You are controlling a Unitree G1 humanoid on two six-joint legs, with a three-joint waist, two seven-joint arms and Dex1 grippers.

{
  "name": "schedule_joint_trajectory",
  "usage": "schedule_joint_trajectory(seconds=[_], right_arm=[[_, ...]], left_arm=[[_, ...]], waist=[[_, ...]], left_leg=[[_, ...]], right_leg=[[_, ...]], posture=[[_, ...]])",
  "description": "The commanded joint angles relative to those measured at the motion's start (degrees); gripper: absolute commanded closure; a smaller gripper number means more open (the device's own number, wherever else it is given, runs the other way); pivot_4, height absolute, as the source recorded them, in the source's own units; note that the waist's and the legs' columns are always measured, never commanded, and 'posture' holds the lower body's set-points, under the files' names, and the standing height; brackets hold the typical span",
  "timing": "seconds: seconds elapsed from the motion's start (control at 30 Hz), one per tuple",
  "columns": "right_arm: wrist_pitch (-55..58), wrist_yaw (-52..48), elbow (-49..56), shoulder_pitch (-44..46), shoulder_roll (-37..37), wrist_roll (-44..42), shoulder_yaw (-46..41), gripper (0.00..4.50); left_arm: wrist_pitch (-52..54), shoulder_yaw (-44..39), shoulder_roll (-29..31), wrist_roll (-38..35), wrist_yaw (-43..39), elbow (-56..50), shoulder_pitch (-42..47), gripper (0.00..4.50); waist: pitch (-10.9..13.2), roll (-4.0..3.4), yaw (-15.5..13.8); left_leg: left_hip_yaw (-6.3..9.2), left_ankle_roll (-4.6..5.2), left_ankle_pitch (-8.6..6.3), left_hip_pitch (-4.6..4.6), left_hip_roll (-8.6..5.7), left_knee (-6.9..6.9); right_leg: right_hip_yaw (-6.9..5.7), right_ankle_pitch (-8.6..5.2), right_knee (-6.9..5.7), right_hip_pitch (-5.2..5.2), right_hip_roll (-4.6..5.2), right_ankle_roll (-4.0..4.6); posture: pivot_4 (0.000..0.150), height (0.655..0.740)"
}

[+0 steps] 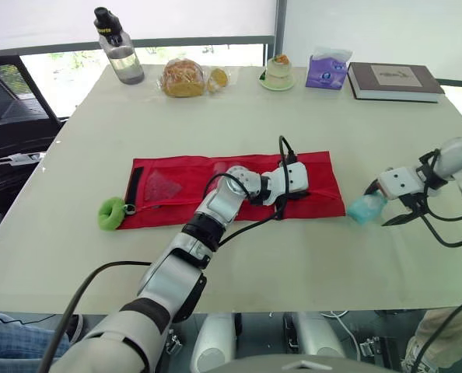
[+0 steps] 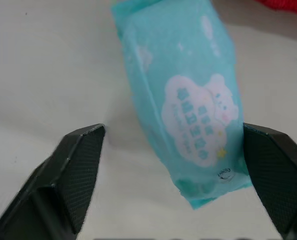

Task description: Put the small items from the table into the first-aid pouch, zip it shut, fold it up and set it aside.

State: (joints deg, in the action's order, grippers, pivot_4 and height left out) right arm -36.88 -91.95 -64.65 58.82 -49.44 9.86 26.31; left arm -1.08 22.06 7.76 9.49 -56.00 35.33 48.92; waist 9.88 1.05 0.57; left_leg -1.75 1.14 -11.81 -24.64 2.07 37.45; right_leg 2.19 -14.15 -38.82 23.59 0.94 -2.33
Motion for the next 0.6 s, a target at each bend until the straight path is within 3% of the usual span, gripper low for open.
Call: schedule_joint_trajectory(seconds=[0.03, 0.17, 0.4, 0.6], right_arm=[[10.01, -0.55, 11.81, -3.93, -5.45, -12.66, 3.06, 1.75], [18.57, -0.55, 25.72, -10.73, -11.47, -20.18, 2.97, 1.75], [24.93, 1.04, 30.66, -16.45, -10.83, -19.26, -4.87, 1.75], [31.56, 5.73, 41.02, -26.03, -11.99, -20.02, -11.83, 1.75]], left_arm=[[-0.38, -0.03, -0.58, -0.69, 0.32, -2.25, 0.31, 4.5], [-0.75, 0.28, -1.24, -0.9, 0.08, -1.61, 0.45, 4.5], [-1.43, 0.33, -1.62, -0.86, -0.12, -0.43, 1.16, 4.5], [-1.62, 0.05, -1.44, -0.97, -0.01, 0.11, 1.15, 4.5]], waist=[[0.0, 0.0, 0.0], [0.0, -0.01, 0.1], [-0.01, -0.01, 0.2], [-0.01, -0.01, 0.02]], left_leg=[[0.0, 0.0, 0.0, -0.02, 0.0, 0.0], [-0.04, 0.0, -0.01, 0.0, 0.01, -0.01], [-0.1, 0.01, -0.01, 0.06, 0.03, 0.0], [-0.1, 0.01, -0.01, 0.0, 0.02, 0.01]], right_leg=[[0.0, 0.0, 0.02, 0.0, 0.01, 0.0], [0.07, 0.0, 0.01, 0.01, 0.01, 0.0], [0.14, 0.0, 0.0, 0.0, -0.03, 0.0], [0.13, 0.0, 0.02, 0.02, -0.01, 0.0]], posture=[[0.15, 0.74], [0.15, 0.74], [0.15, 0.74], [0.15, 0.74]])
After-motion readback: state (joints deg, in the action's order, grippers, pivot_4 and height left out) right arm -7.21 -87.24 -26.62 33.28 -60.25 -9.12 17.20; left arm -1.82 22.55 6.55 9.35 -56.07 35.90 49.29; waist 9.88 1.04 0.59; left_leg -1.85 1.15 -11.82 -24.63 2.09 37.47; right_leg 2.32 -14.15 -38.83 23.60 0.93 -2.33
